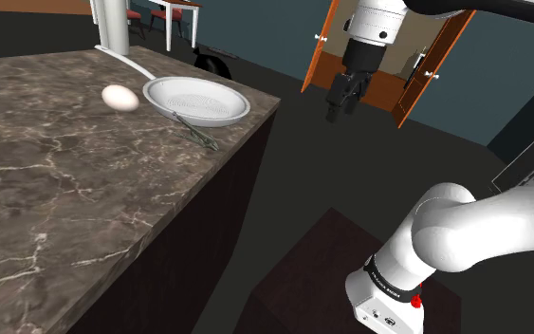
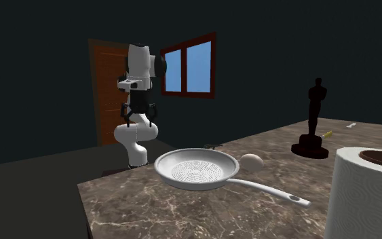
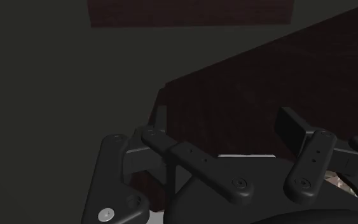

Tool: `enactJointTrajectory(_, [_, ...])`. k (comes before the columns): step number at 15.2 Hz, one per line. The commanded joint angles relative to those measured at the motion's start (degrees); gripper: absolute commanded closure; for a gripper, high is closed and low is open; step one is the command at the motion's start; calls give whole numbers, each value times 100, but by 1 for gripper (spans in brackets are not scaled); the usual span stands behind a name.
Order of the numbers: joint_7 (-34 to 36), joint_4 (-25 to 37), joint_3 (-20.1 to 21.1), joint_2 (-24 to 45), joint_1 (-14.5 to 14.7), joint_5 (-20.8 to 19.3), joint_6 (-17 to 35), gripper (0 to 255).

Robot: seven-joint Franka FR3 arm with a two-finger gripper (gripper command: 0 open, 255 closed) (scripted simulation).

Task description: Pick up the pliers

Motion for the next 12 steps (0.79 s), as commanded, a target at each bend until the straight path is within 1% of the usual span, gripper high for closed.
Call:
enactJointTrajectory(1, [0, 0, 0, 0, 0, 0, 0, 0])
enactJointTrajectory(7, [81, 245, 410, 737, 314, 281, 767, 0])
enactJointTrajectory(12, [145, 585, 761, 1403, 538, 416, 1334, 0])
